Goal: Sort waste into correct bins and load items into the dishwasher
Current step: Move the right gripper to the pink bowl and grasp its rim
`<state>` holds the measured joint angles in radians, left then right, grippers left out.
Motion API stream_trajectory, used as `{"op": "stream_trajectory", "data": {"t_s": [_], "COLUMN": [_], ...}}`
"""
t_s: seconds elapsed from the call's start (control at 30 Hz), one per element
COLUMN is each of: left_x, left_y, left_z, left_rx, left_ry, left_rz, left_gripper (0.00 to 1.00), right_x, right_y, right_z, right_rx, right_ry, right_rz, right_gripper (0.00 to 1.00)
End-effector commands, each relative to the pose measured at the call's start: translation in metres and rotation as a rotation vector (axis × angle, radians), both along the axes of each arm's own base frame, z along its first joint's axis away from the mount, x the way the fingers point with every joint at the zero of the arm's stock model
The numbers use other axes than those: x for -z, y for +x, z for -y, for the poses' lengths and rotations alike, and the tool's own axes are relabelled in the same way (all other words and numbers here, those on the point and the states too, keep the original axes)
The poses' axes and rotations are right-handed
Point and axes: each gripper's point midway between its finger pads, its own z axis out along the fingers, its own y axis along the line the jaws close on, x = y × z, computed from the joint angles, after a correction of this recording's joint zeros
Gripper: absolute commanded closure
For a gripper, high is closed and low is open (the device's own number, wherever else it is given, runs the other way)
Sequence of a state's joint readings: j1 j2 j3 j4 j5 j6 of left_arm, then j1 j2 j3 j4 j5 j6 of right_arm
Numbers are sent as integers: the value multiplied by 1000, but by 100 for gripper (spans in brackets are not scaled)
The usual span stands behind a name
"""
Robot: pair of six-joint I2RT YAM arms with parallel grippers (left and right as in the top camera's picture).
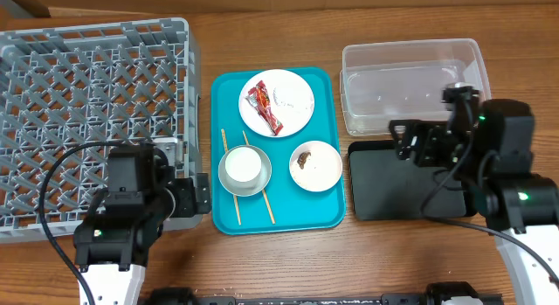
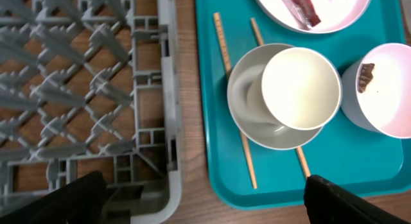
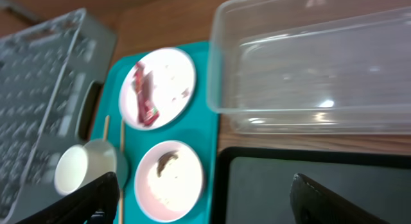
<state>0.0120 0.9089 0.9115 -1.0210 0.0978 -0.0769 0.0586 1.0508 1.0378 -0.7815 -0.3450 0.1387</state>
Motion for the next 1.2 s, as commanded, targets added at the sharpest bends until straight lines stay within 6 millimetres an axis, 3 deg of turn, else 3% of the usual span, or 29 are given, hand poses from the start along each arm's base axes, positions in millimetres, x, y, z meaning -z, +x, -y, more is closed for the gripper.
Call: {"op": "stream_trajectory", "data": {"t_s": [0.0, 0.3, 0.43, 0.53, 0.9, 1.17], "left_x": [-8, -12, -15, -15, -17, -17], "left_y": [2, 14, 25, 29, 33, 33], "left_z": [-15, -50, -49, -43, -42, -42], "left_rx": [-98, -184, -186, -168, -163, -163], "left_ry": [-42, -41, -69, -112, -119, -119], "left_rz": [-13, -188, -248, -247, -234, -231], "left_gripper": [0, 0, 0, 0, 0, 0], "right_x": [-8, 27, 51, 82, 160, 195], "right_y": [-2, -5, 2, 4, 0, -14], "right_z": [-36, -118, -152, -181, -201, -211], "right_rx": [-131, -302, -297, -323, -236, -218], "right_ry": [22, -155, -194, -197, -224, -278], "right_rz": [15, -13, -55, -106, -303, -369], "right_gripper": [14, 14, 14, 22, 49, 58]}}
